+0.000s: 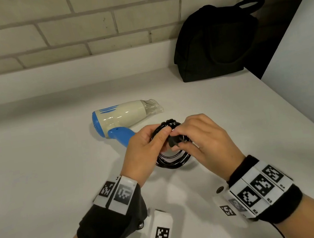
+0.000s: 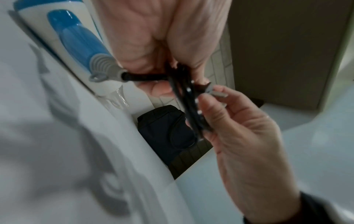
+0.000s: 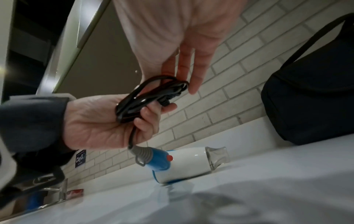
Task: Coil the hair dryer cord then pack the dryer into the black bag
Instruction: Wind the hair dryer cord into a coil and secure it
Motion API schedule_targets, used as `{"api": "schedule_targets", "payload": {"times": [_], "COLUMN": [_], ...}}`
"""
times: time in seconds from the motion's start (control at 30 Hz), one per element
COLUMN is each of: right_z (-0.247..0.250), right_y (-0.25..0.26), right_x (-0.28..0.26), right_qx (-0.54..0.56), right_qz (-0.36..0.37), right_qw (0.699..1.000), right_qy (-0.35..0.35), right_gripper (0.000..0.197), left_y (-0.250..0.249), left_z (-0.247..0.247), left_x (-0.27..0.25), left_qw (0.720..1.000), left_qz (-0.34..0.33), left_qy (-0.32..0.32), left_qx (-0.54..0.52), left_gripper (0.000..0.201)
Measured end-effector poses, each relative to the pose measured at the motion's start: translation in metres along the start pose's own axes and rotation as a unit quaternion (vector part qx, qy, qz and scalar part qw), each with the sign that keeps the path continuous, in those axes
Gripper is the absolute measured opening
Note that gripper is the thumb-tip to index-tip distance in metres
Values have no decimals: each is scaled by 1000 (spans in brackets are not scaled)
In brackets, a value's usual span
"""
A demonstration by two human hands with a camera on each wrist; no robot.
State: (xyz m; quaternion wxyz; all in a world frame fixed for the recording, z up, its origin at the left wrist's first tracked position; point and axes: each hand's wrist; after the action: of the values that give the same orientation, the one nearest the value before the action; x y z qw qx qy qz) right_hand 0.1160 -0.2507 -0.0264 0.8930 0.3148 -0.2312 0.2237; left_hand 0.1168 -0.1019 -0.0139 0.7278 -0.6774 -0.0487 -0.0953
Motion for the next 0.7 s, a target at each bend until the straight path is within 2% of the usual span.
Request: {"api": "schedule_targets", "payload": {"times": [0.07,0.17,0.23,0.33,0.4,0.5,0.57,0.63,0.7], "right_z": [0,0,-2,-6,-7,-8,-8,-7,-8], "right_y": [0,2,3,3,1,0,2,7,12], "right_x": [-3,-7,-7,-11,-13,-14,-13,-9,-3], "right_qx": [32,155,254,362,379,341,273,180,103], "right_qz": [-29,-124,-186,-246,-259,-264,-248,-203,-161], "right_qw": [999,980,949,899,889,902,929,961,979], "right_qy": [2,-16,-26,-12,0,19,34,49,65], "right_gripper": [22,19,13,16,16,15,15,25,38], "left_y": [0,8,14,16,13,17,23,24,22], "left_z": [1,7,13,22,25,28,34,38,34], "left_x": [-4,-11,-13,-12,-13,-20,-23,-25,-26], "left_qw": [998,992,991,996,996,997,991,977,964], "left_qz": [-45,-100,-99,-71,-49,-37,-57,-76,-99], "left_qy": [18,51,53,54,61,70,72,78,105], "left_qx": [-27,51,69,5,-35,-8,93,181,225], "left_gripper": [20,36,38,40,39,36,36,36,44]}}
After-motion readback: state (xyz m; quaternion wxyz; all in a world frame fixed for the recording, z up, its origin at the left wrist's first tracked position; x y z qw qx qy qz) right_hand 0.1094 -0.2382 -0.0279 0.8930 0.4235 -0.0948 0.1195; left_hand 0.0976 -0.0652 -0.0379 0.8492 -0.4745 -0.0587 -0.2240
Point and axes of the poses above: each hand's wrist, its own x-axis towards the middle knuckle, its own z-axis out of the back of the hand, y = z × x, and after that the axes turned 11 degrees about -z, right-handed
